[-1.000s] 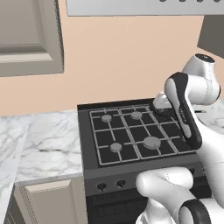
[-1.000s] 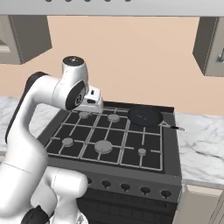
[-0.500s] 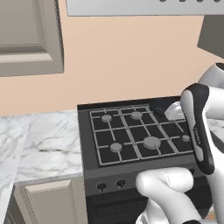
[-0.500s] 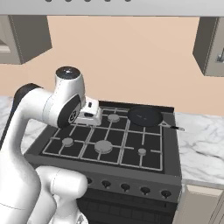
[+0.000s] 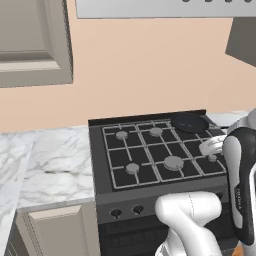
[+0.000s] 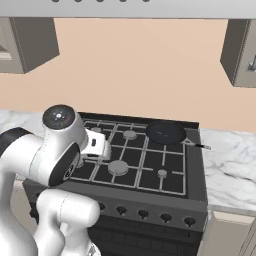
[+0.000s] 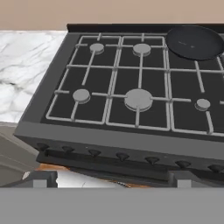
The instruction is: Pick the croissant and place it on the pan. Then turn on the stove to warm the croissant.
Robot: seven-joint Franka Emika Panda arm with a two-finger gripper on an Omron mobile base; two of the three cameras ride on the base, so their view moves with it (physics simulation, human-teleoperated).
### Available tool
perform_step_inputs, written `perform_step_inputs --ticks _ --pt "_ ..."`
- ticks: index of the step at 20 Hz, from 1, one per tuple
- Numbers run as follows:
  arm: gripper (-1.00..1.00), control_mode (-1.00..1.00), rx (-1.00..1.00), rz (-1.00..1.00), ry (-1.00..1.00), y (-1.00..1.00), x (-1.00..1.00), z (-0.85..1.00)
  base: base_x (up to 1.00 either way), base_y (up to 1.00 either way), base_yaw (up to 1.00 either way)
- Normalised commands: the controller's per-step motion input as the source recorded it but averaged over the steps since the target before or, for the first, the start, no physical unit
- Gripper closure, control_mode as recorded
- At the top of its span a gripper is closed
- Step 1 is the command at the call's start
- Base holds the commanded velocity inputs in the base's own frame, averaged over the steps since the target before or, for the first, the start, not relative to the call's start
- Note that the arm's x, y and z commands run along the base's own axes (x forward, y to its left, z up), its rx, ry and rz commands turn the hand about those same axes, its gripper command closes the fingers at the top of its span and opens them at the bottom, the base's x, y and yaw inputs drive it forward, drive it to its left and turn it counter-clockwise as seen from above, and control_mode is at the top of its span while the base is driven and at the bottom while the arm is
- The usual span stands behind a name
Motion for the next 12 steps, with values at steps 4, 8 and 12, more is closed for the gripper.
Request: perform_step_inputs --ticks 4,8,12 --pt "-1.0 -1.0 0.0 0.0 0.0 0.0 -0.22 0.0 0.0 0.0 0.0" --pt "-1.0 -1.0 0.0 0.0 0.0 0.0 -0.15 0.0 0.0 0.0 0.0" --pt "-1.0 -1.0 0.0 0.0 0.0 0.0 -0.03 0.0 0.0 0.0 0.0"
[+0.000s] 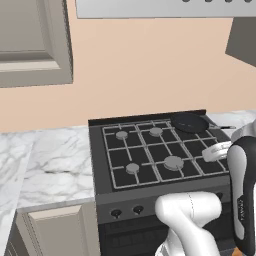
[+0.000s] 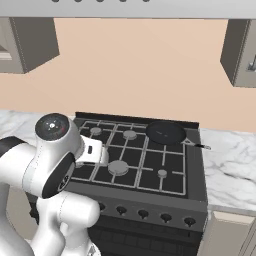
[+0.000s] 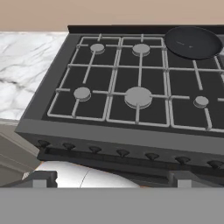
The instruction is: Pick the croissant and place it on the pan. Then turn on the stove to warm the croissant.
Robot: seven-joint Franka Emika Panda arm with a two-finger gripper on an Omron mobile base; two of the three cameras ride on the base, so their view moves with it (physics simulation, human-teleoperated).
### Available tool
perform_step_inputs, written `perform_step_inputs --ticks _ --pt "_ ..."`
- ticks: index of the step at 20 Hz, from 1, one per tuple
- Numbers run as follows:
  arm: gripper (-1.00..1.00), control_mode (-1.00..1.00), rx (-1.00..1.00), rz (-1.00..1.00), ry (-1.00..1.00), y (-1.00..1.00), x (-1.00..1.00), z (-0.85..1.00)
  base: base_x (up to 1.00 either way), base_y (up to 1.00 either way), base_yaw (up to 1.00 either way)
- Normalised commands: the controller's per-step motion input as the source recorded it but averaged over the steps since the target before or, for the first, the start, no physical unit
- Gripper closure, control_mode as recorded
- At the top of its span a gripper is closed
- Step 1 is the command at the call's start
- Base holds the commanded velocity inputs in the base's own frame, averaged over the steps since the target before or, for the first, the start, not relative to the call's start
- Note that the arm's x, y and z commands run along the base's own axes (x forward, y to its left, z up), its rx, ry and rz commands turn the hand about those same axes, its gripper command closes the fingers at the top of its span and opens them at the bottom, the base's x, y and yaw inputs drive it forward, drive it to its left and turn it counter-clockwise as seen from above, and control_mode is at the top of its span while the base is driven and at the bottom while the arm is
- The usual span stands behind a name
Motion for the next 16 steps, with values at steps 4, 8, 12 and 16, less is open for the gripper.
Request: perform_step_inputs --ticks 4,8,12,16 --pt "-1.0 -1.0 0.0 0.0 0.0 0.0 0.0 0.0 0.0 0.0 0.0" --pt "-1.0 -1.0 0.0 0.0 0.0 0.0 0.0 0.0 0.0 0.0 0.0" --pt "-1.0 -1.0 0.0 0.0 -0.05 -0.03 -0.06 0.0 0.0 0.0 0.0" --pt "-1.0 -1.0 0.0 0.0 -0.02 -0.01 -0.16 -0.03 0.0 0.0 0.0"
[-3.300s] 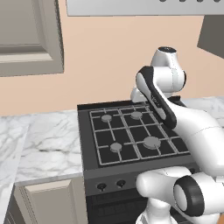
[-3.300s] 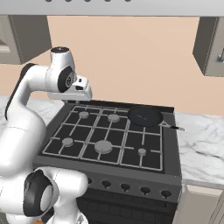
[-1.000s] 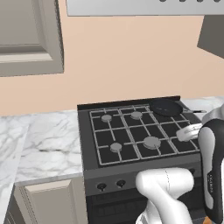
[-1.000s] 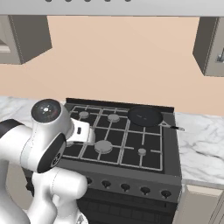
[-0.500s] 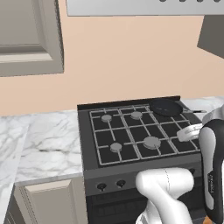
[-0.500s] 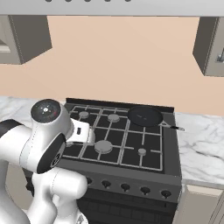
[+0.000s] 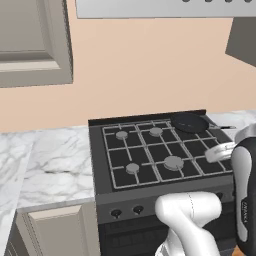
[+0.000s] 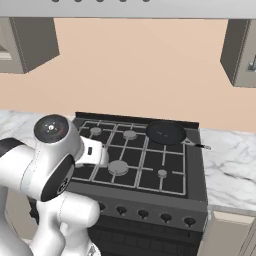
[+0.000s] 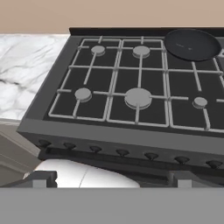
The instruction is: Pick the croissant and place it on the pan. Then turn on the stove to warm the croissant.
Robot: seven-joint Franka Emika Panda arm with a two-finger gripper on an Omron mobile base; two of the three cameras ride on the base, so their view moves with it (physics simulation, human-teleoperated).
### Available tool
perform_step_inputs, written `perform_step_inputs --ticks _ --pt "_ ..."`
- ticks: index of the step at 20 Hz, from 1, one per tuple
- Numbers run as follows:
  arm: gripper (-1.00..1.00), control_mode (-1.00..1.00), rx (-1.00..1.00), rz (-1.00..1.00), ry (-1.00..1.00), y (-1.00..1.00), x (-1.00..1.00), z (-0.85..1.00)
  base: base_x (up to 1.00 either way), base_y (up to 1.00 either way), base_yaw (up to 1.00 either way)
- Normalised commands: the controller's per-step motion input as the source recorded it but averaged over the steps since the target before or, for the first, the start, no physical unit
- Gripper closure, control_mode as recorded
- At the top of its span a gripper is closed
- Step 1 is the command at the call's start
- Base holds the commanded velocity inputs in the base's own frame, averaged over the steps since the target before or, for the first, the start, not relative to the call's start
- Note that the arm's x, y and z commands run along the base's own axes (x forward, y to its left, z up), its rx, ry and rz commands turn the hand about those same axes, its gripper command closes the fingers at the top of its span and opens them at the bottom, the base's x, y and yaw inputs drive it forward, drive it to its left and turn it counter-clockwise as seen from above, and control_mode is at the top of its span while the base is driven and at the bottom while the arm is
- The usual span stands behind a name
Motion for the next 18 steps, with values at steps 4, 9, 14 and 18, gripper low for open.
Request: perform_step_inputs --ticks 4,9,14,18 --pt "-1.0 -1.0 0.0 0.0 -0.05 -0.02 -0.32 -0.06 0.0 0.0 0.0" --pt "-1.0 -1.0 0.0 0.0 -0.05 0.0 -0.31 -0.03 0.0 0.0 0.0" --pt "-1.0 -1.0 0.0 0.0 0.0 0.0 -0.03 0.0 0.0 0.0 0.0" --pt "-1.0 -1.0 0.0 0.01 0.0 0.0 0.0 -0.03 0.0 0.0 0.0"
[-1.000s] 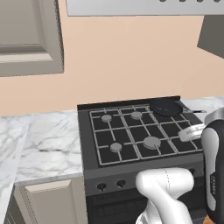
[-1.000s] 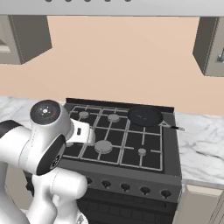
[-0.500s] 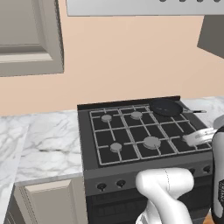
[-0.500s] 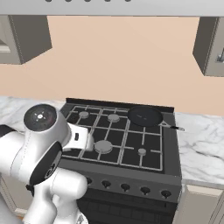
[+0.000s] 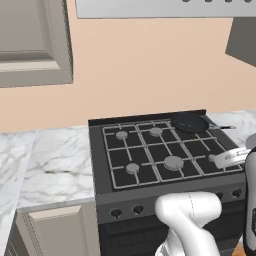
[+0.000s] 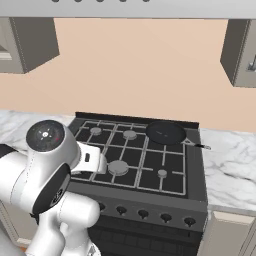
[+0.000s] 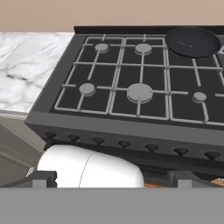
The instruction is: Pick the croissant and place it on the pan. Then turn on the stove to warm the croissant.
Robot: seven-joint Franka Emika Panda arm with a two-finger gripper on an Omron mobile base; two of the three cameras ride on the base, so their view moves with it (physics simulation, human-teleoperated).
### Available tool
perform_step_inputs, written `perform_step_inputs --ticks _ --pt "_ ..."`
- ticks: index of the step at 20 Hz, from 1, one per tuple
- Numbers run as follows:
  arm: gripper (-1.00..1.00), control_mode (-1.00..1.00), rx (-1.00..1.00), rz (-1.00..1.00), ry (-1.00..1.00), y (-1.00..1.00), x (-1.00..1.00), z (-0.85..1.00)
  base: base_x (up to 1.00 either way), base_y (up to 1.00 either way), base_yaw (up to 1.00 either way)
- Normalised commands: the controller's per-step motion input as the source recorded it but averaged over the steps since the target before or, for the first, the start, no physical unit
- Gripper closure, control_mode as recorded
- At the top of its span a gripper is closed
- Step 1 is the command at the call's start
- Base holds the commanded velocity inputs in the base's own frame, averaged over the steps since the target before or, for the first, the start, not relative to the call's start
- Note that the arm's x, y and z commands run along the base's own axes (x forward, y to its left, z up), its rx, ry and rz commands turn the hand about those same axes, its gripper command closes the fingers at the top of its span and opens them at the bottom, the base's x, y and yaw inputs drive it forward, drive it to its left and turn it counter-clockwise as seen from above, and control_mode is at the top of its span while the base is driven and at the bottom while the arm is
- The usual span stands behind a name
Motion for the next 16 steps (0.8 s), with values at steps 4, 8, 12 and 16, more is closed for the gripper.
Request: perform_step_inputs --ticks 4,8,12,16 --pt "-1.0 -1.0 0.0 0.01 0.0 0.0 -0.03 -0.04 0.0 0.0 0.0" --pt "-1.0 -1.0 0.0 0.0 0.0 0.0 -0.09 -0.1 0.0 0.0 0.0" --pt "-1.0 -1.0 0.0 0.0 -0.02 0.0 -0.31 -0.11 0.0 0.0 0.0" --pt "-1.0 1.0 0.0 0.0 -0.01 0.0 -0.09 -0.03 -0.3 0.0 0.0"
